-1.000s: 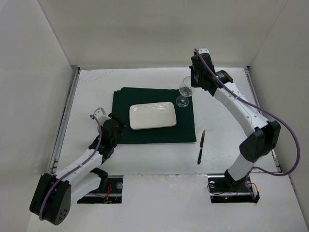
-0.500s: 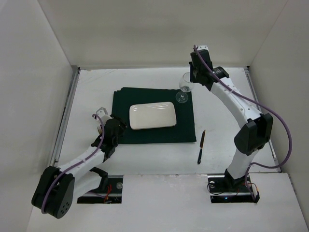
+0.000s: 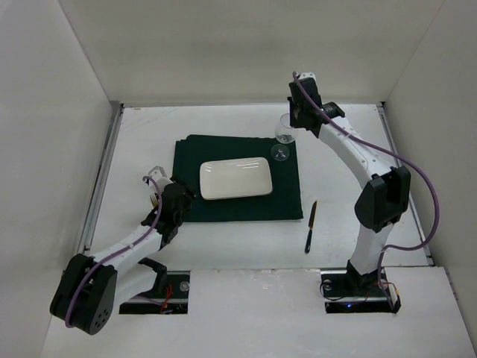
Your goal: Set the dinner table for one person
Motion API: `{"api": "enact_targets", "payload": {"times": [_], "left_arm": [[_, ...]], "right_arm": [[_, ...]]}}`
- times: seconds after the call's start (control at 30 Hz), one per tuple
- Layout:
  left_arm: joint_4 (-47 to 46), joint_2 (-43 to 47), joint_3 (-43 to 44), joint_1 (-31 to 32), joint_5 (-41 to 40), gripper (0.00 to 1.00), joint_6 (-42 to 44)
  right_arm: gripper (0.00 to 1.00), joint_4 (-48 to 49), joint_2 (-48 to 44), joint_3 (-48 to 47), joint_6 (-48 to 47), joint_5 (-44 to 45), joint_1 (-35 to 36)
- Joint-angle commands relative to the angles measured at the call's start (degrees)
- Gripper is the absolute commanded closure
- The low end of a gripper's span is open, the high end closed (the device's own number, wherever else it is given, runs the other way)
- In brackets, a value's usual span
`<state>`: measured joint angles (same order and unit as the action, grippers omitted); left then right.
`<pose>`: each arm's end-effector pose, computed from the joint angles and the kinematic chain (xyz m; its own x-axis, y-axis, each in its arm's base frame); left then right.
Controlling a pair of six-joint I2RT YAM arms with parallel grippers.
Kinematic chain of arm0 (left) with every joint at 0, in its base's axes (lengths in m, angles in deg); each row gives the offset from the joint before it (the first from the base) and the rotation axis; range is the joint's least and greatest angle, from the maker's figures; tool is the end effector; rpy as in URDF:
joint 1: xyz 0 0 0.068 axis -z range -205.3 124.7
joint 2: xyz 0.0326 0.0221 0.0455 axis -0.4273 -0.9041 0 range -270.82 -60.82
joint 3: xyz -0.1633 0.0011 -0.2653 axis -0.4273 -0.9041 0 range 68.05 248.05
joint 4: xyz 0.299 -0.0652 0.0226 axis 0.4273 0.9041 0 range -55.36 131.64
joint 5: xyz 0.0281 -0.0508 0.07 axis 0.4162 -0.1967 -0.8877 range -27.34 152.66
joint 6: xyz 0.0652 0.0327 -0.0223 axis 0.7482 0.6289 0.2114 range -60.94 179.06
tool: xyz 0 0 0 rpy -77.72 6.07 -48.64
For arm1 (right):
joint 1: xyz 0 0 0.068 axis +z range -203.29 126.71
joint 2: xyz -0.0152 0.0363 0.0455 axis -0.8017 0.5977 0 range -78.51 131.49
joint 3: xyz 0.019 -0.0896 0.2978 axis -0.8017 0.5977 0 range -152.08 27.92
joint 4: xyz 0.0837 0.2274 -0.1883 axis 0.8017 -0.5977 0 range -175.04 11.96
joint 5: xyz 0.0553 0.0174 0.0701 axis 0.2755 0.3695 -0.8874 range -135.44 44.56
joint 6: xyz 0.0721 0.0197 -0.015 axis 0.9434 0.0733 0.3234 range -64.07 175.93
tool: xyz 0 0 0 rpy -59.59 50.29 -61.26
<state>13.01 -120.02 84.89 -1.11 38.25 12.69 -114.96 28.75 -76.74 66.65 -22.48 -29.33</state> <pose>0.2350 -0.0762 0.1743 -0.2378 -0.6158 -0.7512 -0.2195 0.7874 -0.5760 0.4751 0.1836 0.3654 -0.5898 -0.0746 -0.8041 0.0110 0.9949 -0.1004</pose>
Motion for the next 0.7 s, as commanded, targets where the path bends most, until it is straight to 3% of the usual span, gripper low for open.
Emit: {"api": "enact_targets", "payload": {"times": [0.0,0.2,0.4,0.5,0.67], "left_arm": [[-2.6,0.0,-0.5,-0.5,-0.3,0.63,-0.3],[-2.6,0.1,-0.6,-0.6,-0.3,0.63,-0.3],[-2.6,0.0,-0.6,-0.6,-0.3,0.63,-0.3],[-2.6,0.0,-0.6,-0.6,-0.3,0.63,-0.3],[-2.6,0.1,-0.6,-0.6,-0.3,0.63,-0.3]], "right_arm": [[0.85,4.1,-0.2,-3.6,-0.9,1.2,0.1],[0.72,4.2,0.1,-3.5,-1.1,1.2,0.1],[0.65,4.7,-2.1,-3.6,-0.9,1.2,0.1],[0.63,4.7,-4.0,-3.4,-0.5,1.2,0.3],[0.5,4.9,-10.7,-0.1,2.0,1.2,0.6]]}}
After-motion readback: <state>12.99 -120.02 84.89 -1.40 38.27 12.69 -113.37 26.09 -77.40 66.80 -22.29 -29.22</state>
